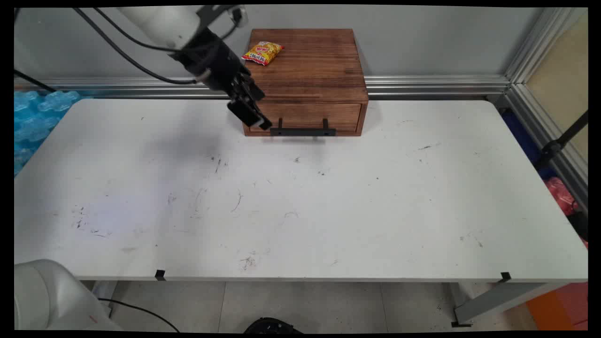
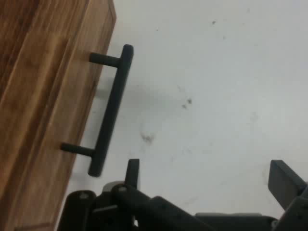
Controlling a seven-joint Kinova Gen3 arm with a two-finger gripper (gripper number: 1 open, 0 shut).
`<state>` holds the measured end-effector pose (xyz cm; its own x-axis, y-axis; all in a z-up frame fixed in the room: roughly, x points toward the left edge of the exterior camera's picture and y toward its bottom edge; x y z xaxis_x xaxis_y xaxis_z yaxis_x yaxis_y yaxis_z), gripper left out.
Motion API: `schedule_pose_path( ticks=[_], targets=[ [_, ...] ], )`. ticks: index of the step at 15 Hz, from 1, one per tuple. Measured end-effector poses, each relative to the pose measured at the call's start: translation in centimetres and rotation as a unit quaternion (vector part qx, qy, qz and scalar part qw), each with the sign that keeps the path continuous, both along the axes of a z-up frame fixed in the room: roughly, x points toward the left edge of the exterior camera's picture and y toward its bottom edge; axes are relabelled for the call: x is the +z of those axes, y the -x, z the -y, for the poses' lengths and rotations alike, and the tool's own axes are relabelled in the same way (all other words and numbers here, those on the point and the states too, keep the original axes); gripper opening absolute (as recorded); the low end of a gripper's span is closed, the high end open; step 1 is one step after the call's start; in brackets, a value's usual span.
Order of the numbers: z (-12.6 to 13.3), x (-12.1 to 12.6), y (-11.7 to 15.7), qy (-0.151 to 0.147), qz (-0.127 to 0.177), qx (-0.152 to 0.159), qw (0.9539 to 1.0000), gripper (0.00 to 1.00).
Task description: Open the drawer
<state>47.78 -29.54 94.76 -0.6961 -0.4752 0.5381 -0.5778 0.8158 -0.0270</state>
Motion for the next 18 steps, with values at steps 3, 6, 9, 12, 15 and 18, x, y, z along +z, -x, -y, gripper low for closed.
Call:
schedule_pose_path(
  ticks=[3,6,9,12,15,18],
  targets=[
    [1.2,-2.0,0.8,0.009,0.008,-0.004,0.9999,1.00],
    [2.1,-3.8,1.4,0.014,0.013,-0.008,0.9998,1.00],
    [2.8,-5.5,2.0,0.016,0.019,-0.014,0.9996,1.00],
    [3.6,-7.1,2.6,0.020,0.026,-0.024,0.9992,1.00],
    [4.6,-8.2,3.0,0.025,0.034,-0.030,0.9987,1.00],
    [5.9,-9.0,3.4,0.025,0.044,-0.033,0.9982,1.00]
  ],
)
